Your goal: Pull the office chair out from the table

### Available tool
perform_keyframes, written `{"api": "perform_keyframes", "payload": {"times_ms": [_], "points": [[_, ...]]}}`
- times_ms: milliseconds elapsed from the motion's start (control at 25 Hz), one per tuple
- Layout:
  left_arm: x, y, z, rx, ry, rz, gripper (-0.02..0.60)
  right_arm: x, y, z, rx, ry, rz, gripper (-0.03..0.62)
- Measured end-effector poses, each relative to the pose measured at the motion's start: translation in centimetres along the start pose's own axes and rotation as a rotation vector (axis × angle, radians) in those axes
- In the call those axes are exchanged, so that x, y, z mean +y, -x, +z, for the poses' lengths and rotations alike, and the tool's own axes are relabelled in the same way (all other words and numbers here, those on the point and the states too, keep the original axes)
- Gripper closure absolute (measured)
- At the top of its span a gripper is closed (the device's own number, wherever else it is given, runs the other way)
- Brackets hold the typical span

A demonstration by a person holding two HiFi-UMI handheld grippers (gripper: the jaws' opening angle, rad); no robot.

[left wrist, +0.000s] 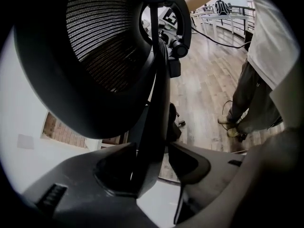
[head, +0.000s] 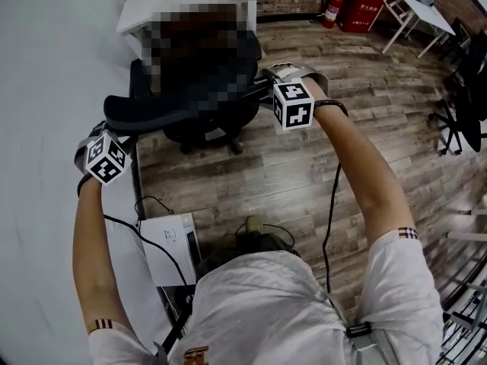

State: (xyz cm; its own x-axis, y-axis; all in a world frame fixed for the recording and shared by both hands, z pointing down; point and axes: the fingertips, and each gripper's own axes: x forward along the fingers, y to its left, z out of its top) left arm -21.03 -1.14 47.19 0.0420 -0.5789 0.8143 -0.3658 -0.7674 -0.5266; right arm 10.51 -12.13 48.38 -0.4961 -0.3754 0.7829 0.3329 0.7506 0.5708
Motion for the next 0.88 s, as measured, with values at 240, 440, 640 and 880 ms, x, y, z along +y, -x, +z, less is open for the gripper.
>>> {"api": "perform_keyframes", "payload": {"times_ms": [240,440,640,880], "points": [[-0.3,1.8,-0.7,-0.108,0.007,0.07,0.333,0.0,1.8,-1.4,0.072,-0.062,-0.101,0.33],[0.1,4.9,-1.9,-0.16,-0.001,0.119,0.333,-0.2,4.9,-1.3,0.124,-0.121,-0.154,0.33],[-0.1,8.8,-2.3,-0.254,0.04,0.172,0.333,0.4,8.7,-0.3,0.126,-0.266,-0.238,0.33],[-3.2,13.4,2.7,-0.549,0.174,0.184,0.333,2.4,12.7,5.1,-0.064,-0.517,-0.351,0.345]]}}
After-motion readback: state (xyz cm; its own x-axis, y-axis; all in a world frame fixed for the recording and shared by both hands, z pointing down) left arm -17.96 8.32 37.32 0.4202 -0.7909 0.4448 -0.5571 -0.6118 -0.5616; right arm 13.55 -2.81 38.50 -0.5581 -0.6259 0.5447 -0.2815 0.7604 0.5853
